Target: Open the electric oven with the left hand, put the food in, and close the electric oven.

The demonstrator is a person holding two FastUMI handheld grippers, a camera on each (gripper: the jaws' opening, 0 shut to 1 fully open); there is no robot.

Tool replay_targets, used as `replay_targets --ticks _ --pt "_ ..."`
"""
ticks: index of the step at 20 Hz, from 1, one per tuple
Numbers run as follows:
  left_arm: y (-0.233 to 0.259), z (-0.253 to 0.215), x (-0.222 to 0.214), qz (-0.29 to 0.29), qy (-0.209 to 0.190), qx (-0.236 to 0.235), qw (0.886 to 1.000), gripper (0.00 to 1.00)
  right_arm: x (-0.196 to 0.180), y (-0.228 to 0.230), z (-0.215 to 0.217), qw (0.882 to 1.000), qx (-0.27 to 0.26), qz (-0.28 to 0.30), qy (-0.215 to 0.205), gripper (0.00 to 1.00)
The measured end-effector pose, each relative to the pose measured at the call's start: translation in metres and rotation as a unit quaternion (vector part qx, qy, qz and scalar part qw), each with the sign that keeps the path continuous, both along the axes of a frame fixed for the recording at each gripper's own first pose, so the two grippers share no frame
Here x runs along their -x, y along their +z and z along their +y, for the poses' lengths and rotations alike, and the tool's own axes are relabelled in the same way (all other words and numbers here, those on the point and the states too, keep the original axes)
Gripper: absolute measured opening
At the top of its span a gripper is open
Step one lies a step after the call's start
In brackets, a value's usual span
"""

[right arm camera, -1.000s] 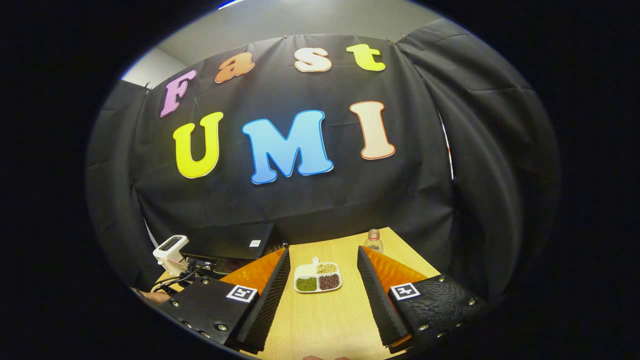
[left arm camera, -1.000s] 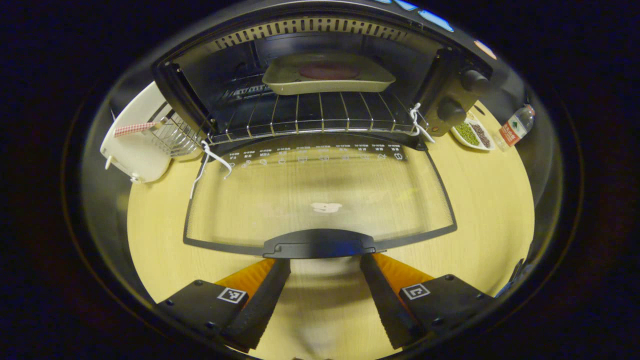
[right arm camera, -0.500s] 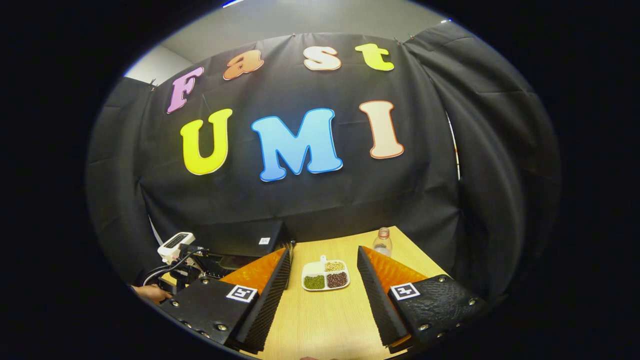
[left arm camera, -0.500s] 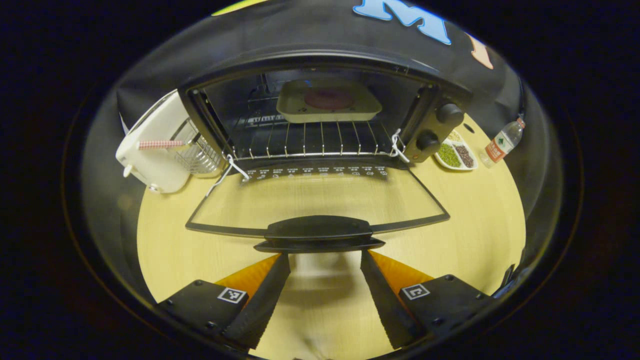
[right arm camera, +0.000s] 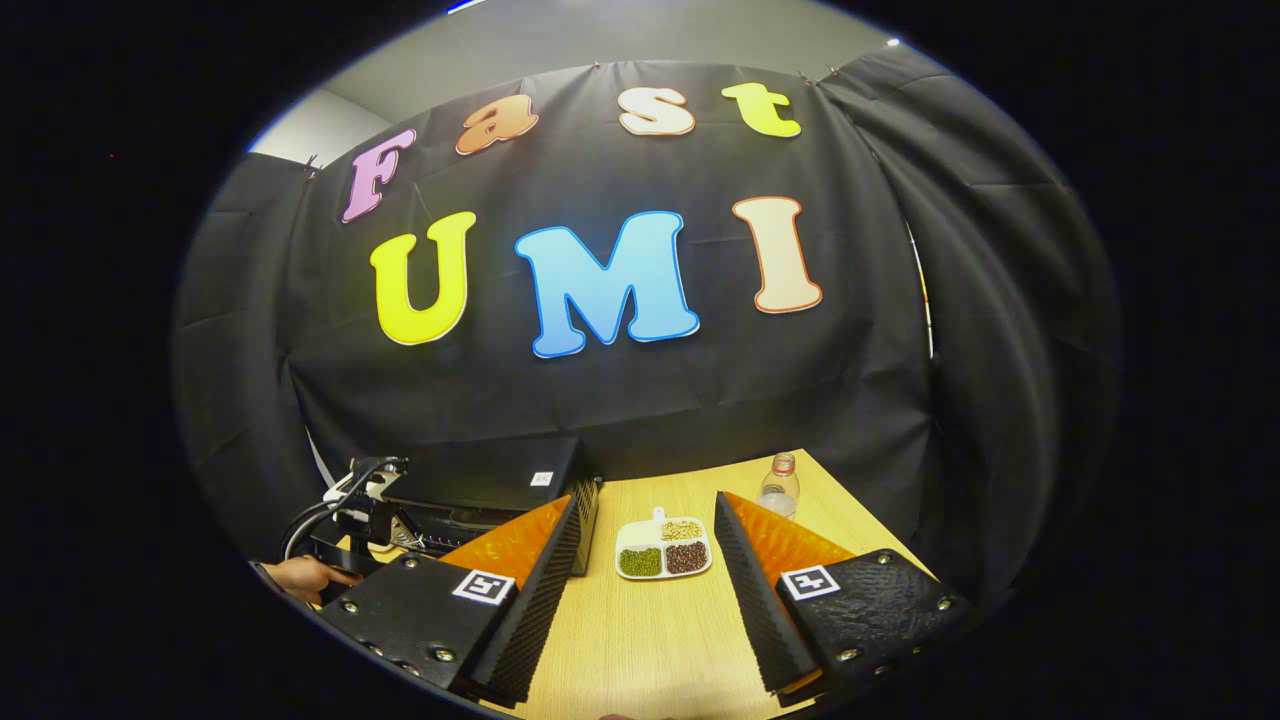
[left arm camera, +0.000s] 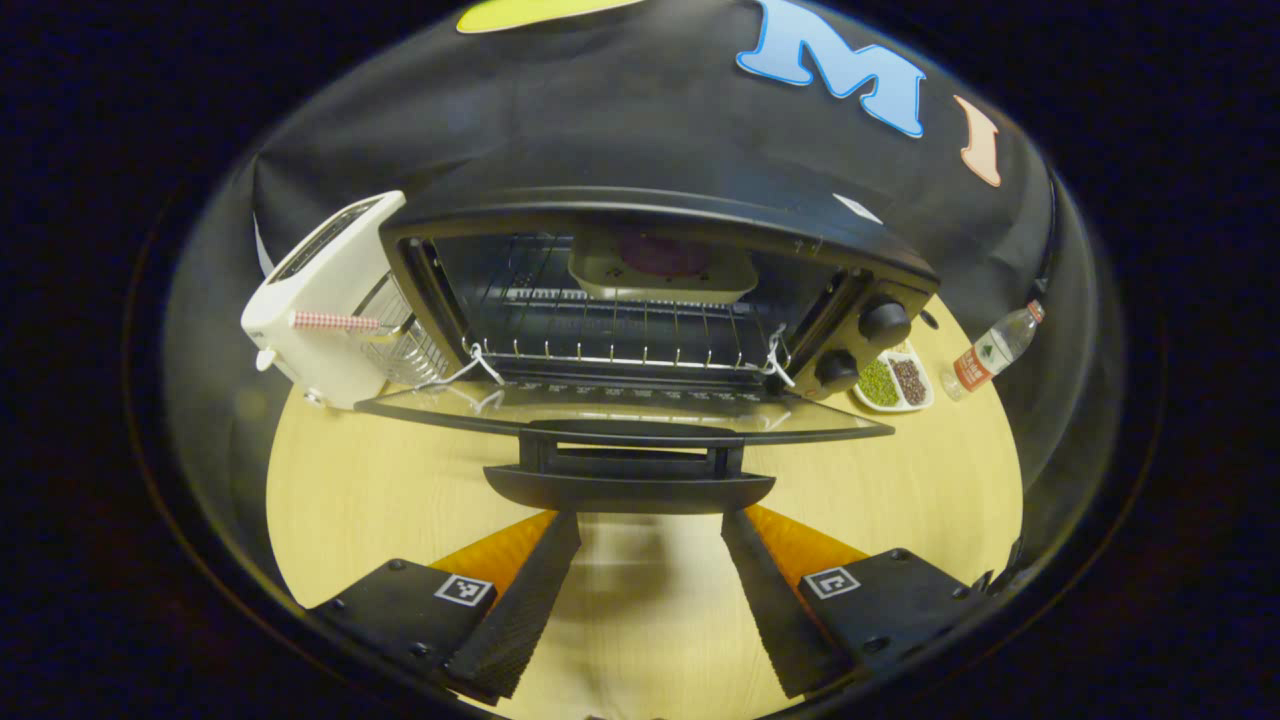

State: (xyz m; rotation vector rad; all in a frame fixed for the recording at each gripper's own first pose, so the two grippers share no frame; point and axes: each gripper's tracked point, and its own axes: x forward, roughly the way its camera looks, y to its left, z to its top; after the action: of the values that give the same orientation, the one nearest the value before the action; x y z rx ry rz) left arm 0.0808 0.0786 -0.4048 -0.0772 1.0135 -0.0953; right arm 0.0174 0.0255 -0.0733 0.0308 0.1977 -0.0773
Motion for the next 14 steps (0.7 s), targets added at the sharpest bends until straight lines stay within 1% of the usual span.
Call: replay_targets --ticks 3,5,7,9,10,11,12,13,14 --pt "0.015 -0.001 -0.012 -0.024 0.012 0.012 1.000 0.97 -0.001 -0.003 -0.002 1.000 -0.003 0.006 -0.004 0.82" --pt "0.024 -0.002 -0.012 -0.030 0.018 0.019 0.999 0.97 -0.002 -0.005 -0.002 1.000 -0.005 0.009 -0.004 0.82" --pt "0.030 -0.004 -0.019 -0.040 0.020 0.020 0.999 0.97 -0.002 -0.004 -0.003 1.000 -0.006 0.010 -0.003 0.82" --pt "0.044 -0.006 -0.016 -0.055 0.019 0.020 0.998 0.97 -0.002 -0.004 -0.002 1.000 -0.004 0.009 -0.001 0.82" --pt "0.051 -0.006 -0.017 -0.067 0.017 0.022 0.997 0.97 -0.002 -0.005 -0.003 1.000 -0.003 0.009 0.001 0.82" --pt "0.062 -0.009 -0.016 -0.084 0.014 0.024 0.996 1.00 -0.003 -0.004 -0.002 1.000 -0.001 0.008 0.003 0.82" --pt "0.076 -0.013 -0.014 -0.102 0.011 0.028 0.994 0.97 -0.003 -0.002 -0.002 1.000 0.000 0.005 0.005 0.82" --pt "0.092 -0.018 -0.014 -0.123 0.008 0.031 0.992 1.00 -0.004 0.001 -0.002 1.000 0.003 0.003 0.007 0.82" --pt "0.111 -0.024 -0.013 -0.149 0.003 0.034 0.988 0.97 -0.006 0.005 -0.002 1.000 0.004 -0.003 0.010 0.82"
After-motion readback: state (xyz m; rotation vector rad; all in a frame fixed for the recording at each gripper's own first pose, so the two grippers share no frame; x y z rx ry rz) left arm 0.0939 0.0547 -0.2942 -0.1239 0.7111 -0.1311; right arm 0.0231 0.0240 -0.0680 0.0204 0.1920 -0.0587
